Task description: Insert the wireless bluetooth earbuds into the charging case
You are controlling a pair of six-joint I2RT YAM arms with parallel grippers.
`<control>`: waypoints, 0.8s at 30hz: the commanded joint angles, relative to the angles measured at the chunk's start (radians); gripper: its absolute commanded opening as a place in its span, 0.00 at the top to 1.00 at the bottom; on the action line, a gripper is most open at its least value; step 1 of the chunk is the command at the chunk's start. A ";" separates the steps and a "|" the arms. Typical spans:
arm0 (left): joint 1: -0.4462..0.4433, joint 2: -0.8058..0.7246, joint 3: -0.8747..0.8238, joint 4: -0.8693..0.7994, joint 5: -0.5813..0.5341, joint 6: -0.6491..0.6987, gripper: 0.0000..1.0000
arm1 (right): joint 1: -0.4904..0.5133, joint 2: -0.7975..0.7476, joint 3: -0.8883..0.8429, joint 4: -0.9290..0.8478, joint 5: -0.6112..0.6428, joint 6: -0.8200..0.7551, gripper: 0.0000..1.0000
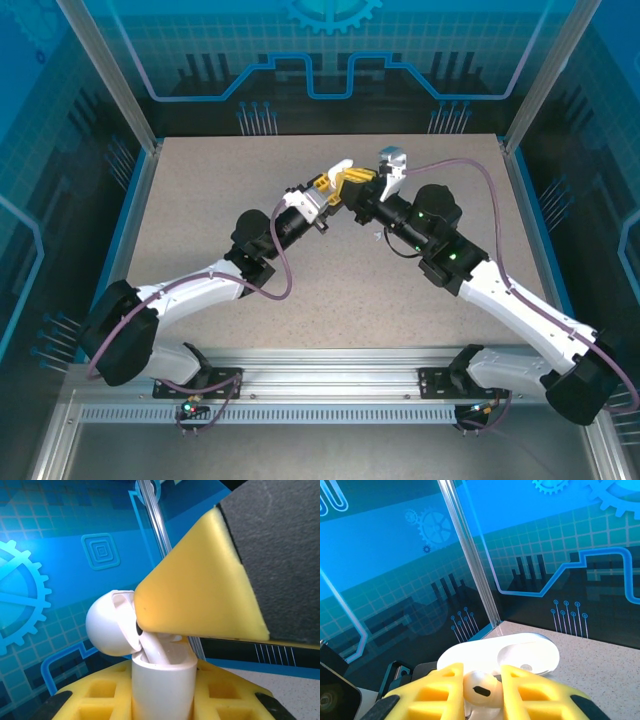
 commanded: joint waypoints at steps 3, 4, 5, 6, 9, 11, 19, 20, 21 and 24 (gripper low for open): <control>-0.007 -0.018 0.024 0.030 0.007 -0.026 1.00 | 0.015 0.016 0.002 0.012 -0.045 -0.042 0.80; -0.008 -0.018 0.026 0.028 0.002 -0.028 1.00 | 0.014 0.013 0.000 -0.015 -0.049 -0.053 0.80; -0.008 -0.020 0.026 0.026 -0.002 -0.032 1.00 | 0.016 0.007 -0.001 -0.033 -0.048 -0.065 0.80; -0.008 -0.021 0.025 0.025 -0.009 -0.034 1.00 | 0.014 0.001 -0.003 -0.044 -0.049 -0.078 0.80; -0.008 -0.023 0.029 0.015 -0.020 -0.038 1.00 | 0.015 -0.007 0.002 -0.086 -0.078 -0.104 0.80; -0.008 -0.021 0.031 0.014 -0.023 -0.043 1.00 | 0.015 -0.010 0.005 -0.105 -0.080 -0.106 0.80; -0.007 -0.020 0.028 0.004 -0.025 -0.064 1.00 | 0.004 0.003 0.047 -0.158 -0.051 -0.080 0.71; -0.007 -0.020 0.028 0.003 -0.025 -0.066 1.00 | 0.002 0.008 0.057 -0.163 -0.050 -0.076 0.70; -0.008 -0.019 0.027 0.004 -0.026 -0.069 1.00 | 0.001 0.012 0.068 -0.170 -0.048 -0.069 0.69; -0.009 -0.019 0.027 0.001 -0.025 -0.074 1.00 | -0.004 0.025 0.087 -0.174 -0.045 -0.054 0.68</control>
